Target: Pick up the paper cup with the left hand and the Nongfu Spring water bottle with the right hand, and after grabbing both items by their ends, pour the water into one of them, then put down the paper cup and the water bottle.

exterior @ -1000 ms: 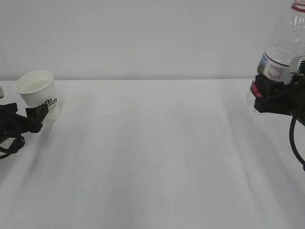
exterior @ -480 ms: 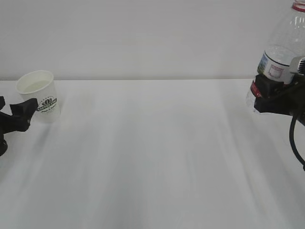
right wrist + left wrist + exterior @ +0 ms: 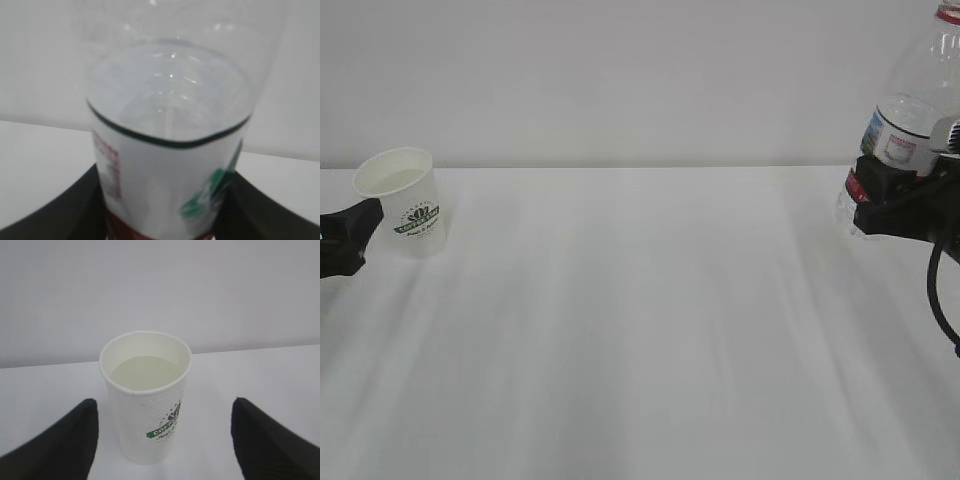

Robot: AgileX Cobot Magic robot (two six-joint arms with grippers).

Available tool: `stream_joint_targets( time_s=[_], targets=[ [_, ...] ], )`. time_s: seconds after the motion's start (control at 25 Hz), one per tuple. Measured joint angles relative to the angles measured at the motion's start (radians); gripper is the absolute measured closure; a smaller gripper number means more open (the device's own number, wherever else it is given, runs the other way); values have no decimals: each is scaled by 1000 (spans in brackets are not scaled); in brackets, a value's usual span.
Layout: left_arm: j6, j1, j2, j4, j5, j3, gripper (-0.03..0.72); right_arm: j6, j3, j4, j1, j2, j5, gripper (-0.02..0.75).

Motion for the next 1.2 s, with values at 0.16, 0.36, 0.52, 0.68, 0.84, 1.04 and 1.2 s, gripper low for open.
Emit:
stream_joint_targets(
  time_s=[0.16, 0.36, 0.52, 0.68, 0.84, 1.04, 1.2],
  targets=[
    [0, 0, 0, 0, 0, 1, 92, 2, 0, 0, 0, 0, 0, 328],
    [0, 0, 0, -4, 0, 1, 95, 2, 0, 0, 0, 0, -2, 328],
    [0, 0, 0, -10, 0, 1, 98, 2, 0, -2, 0, 0, -31, 328],
    [0, 0, 0, -12, 0, 1, 99, 4, 0, -43, 0, 0, -102, 328],
    [0, 0, 0, -13, 0, 1, 99, 4, 0, -63, 0, 0, -124, 328],
    [0, 0, 0, -13, 0, 1, 99, 4, 0, -33, 0, 14, -126, 328],
    [0, 0, 0, -13, 0, 1, 101, -23, 0, -9, 0, 51, -117, 328]
  ],
)
